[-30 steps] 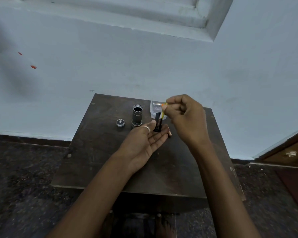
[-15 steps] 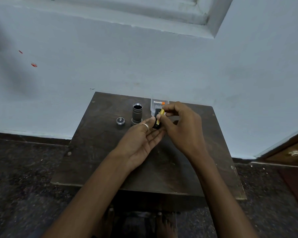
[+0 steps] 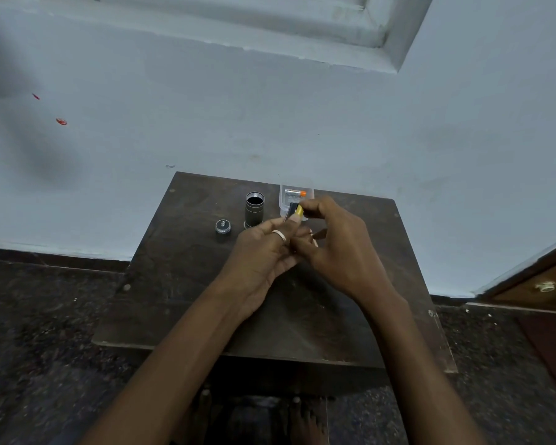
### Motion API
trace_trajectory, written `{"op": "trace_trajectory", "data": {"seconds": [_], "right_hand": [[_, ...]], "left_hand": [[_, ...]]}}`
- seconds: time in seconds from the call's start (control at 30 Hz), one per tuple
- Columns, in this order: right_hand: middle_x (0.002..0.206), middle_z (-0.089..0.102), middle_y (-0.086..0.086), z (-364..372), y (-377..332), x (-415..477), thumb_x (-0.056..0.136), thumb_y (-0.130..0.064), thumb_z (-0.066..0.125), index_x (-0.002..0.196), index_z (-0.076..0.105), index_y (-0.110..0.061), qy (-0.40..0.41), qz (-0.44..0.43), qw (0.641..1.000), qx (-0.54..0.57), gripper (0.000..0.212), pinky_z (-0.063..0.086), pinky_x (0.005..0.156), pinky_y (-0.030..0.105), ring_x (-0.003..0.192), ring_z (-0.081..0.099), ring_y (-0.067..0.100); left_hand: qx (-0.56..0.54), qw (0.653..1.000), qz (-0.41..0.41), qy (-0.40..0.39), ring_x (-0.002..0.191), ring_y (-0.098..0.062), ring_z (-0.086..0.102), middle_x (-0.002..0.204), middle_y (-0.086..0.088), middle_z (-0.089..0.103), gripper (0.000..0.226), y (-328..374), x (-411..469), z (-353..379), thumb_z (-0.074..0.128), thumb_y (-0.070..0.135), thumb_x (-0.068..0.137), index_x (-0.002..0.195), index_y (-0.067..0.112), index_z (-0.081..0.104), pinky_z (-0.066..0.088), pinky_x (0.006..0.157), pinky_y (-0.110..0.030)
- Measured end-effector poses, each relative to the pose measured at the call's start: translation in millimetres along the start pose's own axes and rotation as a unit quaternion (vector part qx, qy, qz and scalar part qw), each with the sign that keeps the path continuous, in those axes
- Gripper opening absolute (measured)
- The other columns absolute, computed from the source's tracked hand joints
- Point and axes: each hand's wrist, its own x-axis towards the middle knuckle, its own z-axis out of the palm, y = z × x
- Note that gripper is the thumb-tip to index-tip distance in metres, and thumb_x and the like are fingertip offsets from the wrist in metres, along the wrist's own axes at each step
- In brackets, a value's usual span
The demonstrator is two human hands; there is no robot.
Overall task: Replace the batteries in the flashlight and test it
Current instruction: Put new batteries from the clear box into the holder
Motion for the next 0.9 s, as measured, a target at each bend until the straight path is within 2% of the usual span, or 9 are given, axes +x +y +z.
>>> {"op": "trace_trajectory", "data": {"seconds": [0.17,0.4,0.53,0.6,0.67,0.73,0.8,0.9], "right_hand": [[0.108,0.069,0.003,1.1,-0.3,-0.7,0.081,-0.009,0.073,0.11,0.066,-0.013,0.014,-0.033,0.999,-0.019,0.03,0.056,0.077,0.03,0.094,0.063,0.015],[0.105,0.071,0.009,2.3,-0.1,-1.0,0.077,-0.003,0.077,0.105,0.072,-0.006,0.03,-0.084,0.995,-0.04,0.028,0.047,0.08,0.016,0.096,0.064,0.017],[0.12,0.069,0.001,0.4,-0.1,0.2,0.08,-0.011,0.077,0.125,0.066,-0.014,0.015,-0.026,1.0,-0.004,0.047,0.055,0.082,0.019,0.106,0.06,0.003],[0.126,0.066,-0.005,-1.1,-0.4,1.1,0.08,-0.013,0.078,0.136,0.058,-0.016,0.001,0.021,1.0,0.023,0.059,0.052,0.083,0.013,0.115,0.059,0.002],[0.129,0.064,-0.006,-2.5,-1.6,1.5,0.079,-0.012,0.079,0.141,0.051,-0.017,-0.012,0.045,0.998,0.046,0.067,0.048,0.083,0.006,0.12,0.058,0.001],[0.13,0.063,-0.004,-3.4,-3.4,0.7,0.08,-0.01,0.077,0.142,0.047,-0.017,-0.016,0.049,0.997,0.055,0.069,0.05,0.083,0.009,0.121,0.058,0.003],[0.126,0.064,-0.003,-3.9,-4.4,-0.2,0.08,-0.009,0.075,0.142,0.044,-0.016,-0.012,0.043,0.997,0.058,0.07,0.055,0.085,0.019,0.119,0.059,0.006],[0.126,0.062,-0.005,-4.3,-4.6,-1.2,0.079,-0.009,0.075,0.145,0.039,-0.015,-0.016,0.039,0.998,0.045,0.076,0.055,0.089,0.026,0.118,0.058,0.007]], "left_hand": [[0.055,0.998,0.039,0.008,0.089,-0.014,0.074,0.091,-0.006,0.077,0.014,-2.4,-1.1,0.5,0.061,0.016,0.096,0.106,0.01,0.07,0.06,0.083,-0.032],[0.074,0.996,0.044,-0.001,0.089,-0.013,0.074,0.091,-0.006,0.077,0.021,-1.5,-1.7,-0.1,0.054,0.016,0.1,0.113,0.006,0.068,0.06,0.079,-0.029],[0.066,0.998,0.02,0.007,0.105,-0.024,0.071,0.11,-0.018,0.073,0.024,0.5,-1.2,0.2,0.054,0.019,0.1,0.112,0.004,0.068,0.057,0.091,-0.038],[0.056,0.998,0.001,0.009,0.112,-0.029,0.067,0.113,-0.019,0.072,0.023,0.5,-1.0,1.9,0.054,0.021,0.1,0.106,0.006,0.07,0.053,0.099,-0.044],[0.049,0.999,-0.01,0.009,0.113,-0.03,0.067,0.113,-0.019,0.072,0.024,0.0,-0.8,3.5,0.053,0.022,0.101,0.104,0.007,0.07,0.052,0.1,-0.046],[0.046,0.999,-0.01,0.006,0.105,-0.026,0.07,0.107,-0.018,0.073,0.025,-0.1,-1.3,3.8,0.052,0.022,0.102,0.107,0.004,0.069,0.058,0.09,-0.039],[0.044,0.999,-0.003,-0.001,0.093,-0.02,0.071,0.094,-0.011,0.074,0.023,0.8,-3.2,3.7,0.053,0.02,0.101,0.105,0.004,0.068,0.061,0.081,-0.033],[0.038,0.999,0.005,0.003,0.086,-0.015,0.073,0.091,-0.007,0.076,0.017,0.7,-4.1,2.5,0.053,0.017,0.101,0.106,0.011,0.068,0.061,0.081,-0.033]]}}
